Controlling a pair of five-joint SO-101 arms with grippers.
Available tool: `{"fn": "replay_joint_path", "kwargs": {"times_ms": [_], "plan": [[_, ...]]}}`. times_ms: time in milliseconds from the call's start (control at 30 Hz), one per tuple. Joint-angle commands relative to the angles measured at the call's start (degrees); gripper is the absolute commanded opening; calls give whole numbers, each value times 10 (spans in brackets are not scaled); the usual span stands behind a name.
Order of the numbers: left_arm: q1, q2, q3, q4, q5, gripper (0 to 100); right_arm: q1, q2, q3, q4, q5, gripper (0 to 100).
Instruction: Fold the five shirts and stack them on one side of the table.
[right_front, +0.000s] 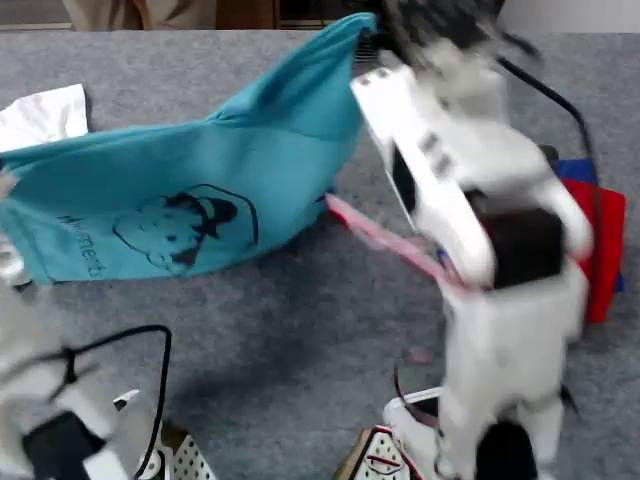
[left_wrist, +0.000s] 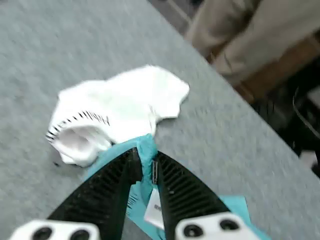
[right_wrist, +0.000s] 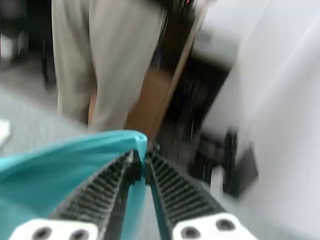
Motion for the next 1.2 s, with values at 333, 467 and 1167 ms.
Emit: {"fn": "replay_joint_path", "kwargs": {"times_ms": [333, 467, 1167], "plan": [[-110, -193, 106, 6, -89, 17, 6, -99, -202, 22, 12, 4], [-134, -255, 158, 6, -104, 17, 6, -99, -253, 80, 51, 4], [-138, -335, 398, -109, -38, 18, -118, -17, -297, -44, 117, 4]]}}
